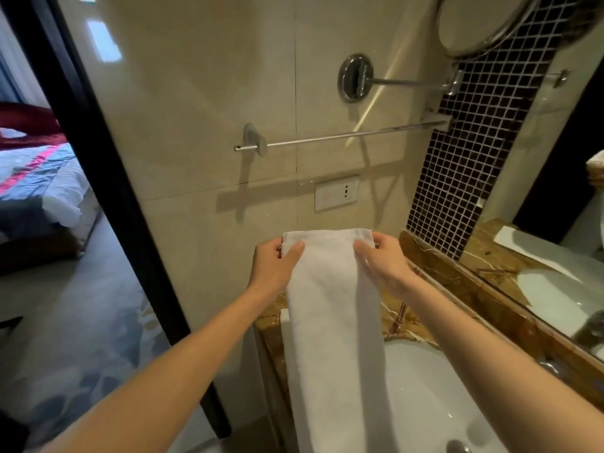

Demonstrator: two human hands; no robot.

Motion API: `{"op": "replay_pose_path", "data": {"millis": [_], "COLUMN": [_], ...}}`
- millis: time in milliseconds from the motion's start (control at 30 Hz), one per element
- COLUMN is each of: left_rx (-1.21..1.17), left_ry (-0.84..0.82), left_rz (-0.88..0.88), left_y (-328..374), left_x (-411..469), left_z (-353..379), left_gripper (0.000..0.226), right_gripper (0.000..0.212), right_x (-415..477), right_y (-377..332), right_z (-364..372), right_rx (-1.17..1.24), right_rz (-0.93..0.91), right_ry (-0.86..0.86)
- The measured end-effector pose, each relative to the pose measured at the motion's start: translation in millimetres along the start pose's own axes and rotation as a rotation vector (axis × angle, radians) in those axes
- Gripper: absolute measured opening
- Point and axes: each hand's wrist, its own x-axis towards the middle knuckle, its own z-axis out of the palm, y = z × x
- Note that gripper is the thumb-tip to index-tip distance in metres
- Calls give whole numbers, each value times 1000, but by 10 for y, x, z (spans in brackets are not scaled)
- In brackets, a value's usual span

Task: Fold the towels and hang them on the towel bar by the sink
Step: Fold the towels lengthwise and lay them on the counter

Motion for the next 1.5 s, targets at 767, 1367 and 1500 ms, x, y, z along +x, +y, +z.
{"op": "replay_pose_path", "data": {"millis": [767,1367,1500], "left_rx": [82,199,186], "left_ry": [183,6,-2], "left_rz": [-402,-491,-525], "left_y": [-2363,-2865,-2775], "left_x": [847,689,426], "left_z": [430,368,389], "left_gripper": [8,42,32], "right_gripper": [14,14,15], "right_x": [1052,901,641], "right_y": [2118,2508,2512], "right_z": [1179,1100,982], "right_rx": [-109,-269,-326], "right_rz": [346,423,396], "right_ry": [-117,-249,-253]}}
